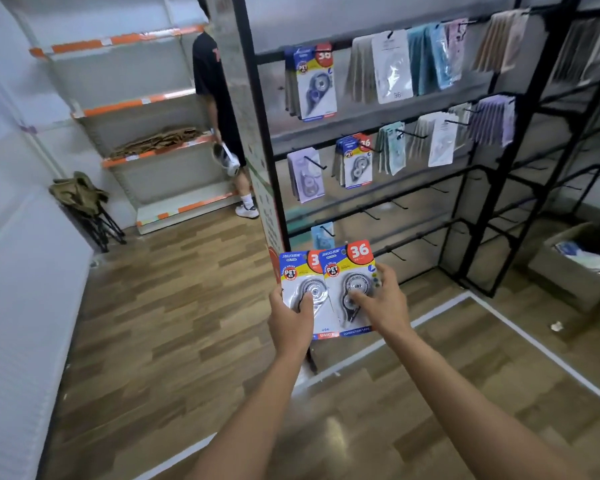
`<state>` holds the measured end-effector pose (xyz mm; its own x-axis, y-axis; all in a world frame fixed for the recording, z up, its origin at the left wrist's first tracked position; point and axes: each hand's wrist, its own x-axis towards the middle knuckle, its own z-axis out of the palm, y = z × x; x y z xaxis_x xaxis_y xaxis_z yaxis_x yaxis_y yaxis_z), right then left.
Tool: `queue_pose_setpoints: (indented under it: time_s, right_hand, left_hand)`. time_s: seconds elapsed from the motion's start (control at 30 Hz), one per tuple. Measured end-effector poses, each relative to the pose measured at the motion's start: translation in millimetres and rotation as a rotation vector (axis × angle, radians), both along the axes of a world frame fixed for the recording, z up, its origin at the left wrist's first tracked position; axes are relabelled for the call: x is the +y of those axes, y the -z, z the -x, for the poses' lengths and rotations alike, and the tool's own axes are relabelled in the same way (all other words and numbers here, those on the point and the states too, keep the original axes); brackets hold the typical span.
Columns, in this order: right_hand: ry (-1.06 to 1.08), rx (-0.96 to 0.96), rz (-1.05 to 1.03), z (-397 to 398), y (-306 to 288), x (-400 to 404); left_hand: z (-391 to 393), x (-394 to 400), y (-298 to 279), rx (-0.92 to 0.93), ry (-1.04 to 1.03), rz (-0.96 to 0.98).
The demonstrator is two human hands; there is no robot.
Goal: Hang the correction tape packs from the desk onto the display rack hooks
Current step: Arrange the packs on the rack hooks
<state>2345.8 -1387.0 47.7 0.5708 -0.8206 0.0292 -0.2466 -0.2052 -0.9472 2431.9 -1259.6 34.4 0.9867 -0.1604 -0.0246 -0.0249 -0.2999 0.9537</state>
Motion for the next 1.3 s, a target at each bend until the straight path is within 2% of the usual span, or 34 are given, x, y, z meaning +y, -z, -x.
queue_pose_setpoints:
  time_s: [0.3,0.67,0.93,1.3]
  right_hand:
    - [0.097,-0.046,-0.014,-36,5,-127]
    - [0.024,-0.165,-0.006,-78,-20,-313]
    - [0.025,-0.165,-0.004,-113,-22,-374]
    - [0.074,-0.201,-0.015,-149,-9,-401]
  left_hand:
    - [-52,-140,2,-0.020,0.082,0.022]
    - [-92,-312,-22,-0.082,0.126,0.097]
    - [-133,-361,-25,-0.105,0.161,0.120]
    - [-164,-381,-21,-0.164,0.199,0.066]
